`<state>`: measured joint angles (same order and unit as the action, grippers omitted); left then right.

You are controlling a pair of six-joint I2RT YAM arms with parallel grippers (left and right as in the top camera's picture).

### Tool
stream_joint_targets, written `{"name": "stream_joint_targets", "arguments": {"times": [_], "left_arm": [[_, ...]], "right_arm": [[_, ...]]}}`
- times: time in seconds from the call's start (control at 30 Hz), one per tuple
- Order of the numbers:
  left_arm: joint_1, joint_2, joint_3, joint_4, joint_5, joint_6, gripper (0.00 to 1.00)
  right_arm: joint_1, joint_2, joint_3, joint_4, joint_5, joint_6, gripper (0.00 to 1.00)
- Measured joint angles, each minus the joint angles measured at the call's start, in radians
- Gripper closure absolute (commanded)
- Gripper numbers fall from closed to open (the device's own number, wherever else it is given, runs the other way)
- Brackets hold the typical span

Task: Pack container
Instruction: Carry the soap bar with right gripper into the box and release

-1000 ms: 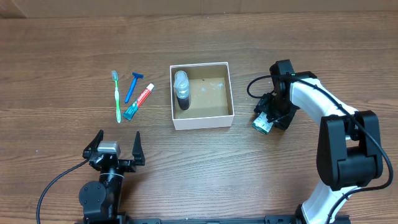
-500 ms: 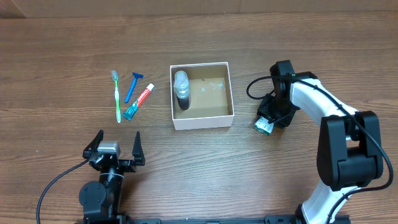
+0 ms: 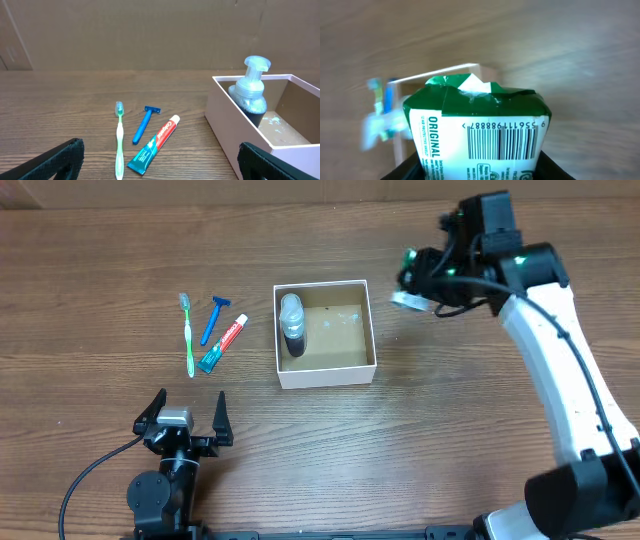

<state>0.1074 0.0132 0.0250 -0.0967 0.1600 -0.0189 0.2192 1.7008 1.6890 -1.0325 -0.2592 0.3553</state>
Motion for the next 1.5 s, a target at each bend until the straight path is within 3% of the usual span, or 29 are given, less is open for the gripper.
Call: {"name": "stream_joint_targets", "arguments": {"times": [0.2,0.33,0.5,0.83,1.5], "left_arm": [[0.0,0.0,0.0,0.0,0.0,0.0,0.0],[0.0,0.0,0.0,0.0,0.0,0.0,0.0],[0.0,0.0,0.0,0.0,0.0,0.0,0.0],[0.0,0.0,0.0,0.0,0.0,0.0,0.0],[0.0,0.0,0.0,0.0,0.0,0.0,0.0]], "right_arm": [[0.261,0.049,0.002,0.092,0.103,-0.004,0.55],[0.341,0.156,0.002,0.124,0.187,0.007,0.55],[0.344,0.29,0.002,0.142,0.232,0.011,0.55],[0.344,0.396,0.002,0.183,0.252,0.01,0.55],[0.33,0.406,-0.07,0.289,0.293,0.01,0.55]]}}
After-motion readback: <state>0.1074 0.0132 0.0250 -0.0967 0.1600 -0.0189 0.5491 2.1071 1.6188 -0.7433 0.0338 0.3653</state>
